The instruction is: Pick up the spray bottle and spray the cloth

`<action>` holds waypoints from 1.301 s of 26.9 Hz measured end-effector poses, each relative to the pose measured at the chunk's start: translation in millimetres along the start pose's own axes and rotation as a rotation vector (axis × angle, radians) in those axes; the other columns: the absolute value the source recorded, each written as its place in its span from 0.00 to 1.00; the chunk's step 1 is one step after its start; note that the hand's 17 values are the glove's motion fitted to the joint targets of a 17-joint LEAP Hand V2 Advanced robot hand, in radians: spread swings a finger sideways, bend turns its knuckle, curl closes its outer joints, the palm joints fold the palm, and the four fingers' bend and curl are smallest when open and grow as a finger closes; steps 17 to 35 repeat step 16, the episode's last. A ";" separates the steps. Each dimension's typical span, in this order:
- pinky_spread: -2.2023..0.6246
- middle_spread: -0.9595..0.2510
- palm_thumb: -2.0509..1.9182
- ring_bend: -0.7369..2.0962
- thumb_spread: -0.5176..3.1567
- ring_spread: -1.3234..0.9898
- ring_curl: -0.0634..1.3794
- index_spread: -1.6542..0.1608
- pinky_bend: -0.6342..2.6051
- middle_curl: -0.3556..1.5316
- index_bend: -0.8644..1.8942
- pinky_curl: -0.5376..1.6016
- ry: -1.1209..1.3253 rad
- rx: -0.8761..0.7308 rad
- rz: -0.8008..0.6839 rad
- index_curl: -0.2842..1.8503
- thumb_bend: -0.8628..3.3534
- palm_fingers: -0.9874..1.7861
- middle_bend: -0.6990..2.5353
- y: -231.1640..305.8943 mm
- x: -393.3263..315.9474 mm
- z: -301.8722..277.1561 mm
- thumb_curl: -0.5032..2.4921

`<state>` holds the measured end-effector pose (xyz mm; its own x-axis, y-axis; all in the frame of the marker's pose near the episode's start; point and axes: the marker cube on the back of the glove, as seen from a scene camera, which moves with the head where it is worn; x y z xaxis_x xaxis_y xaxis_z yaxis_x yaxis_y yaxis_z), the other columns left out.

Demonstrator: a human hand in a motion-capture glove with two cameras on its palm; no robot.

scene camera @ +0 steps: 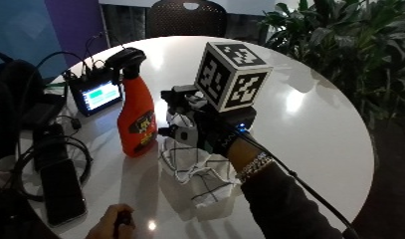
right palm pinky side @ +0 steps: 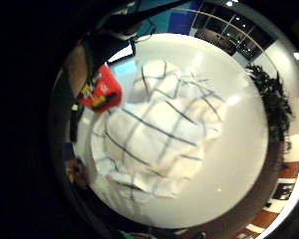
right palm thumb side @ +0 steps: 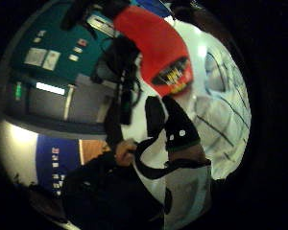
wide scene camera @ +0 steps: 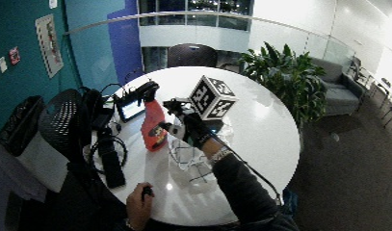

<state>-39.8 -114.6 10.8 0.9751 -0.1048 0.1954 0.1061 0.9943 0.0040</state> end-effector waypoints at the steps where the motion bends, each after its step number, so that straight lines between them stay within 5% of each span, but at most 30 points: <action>1: 0.84 0.72 0.69 0.38 0.42 0.52 0.29 0.70 0.28 0.39 0.36 0.42 0.033 -0.027 -0.004 0.32 0.19 0.53 0.29 7.9 -0.5 -2.7 0.36; 12: 0.86 0.71 0.66 0.34 0.45 0.53 0.25 0.68 0.28 0.38 0.37 0.41 0.051 -0.083 -0.003 0.30 0.20 0.51 0.28 81.0 -1.2 -22.5 0.32; 35: 0.87 0.72 0.67 0.34 0.46 0.53 0.25 0.68 0.27 0.38 0.38 0.41 0.053 -0.058 0.004 0.29 0.20 0.52 0.28 84.5 2.6 -24.2 0.31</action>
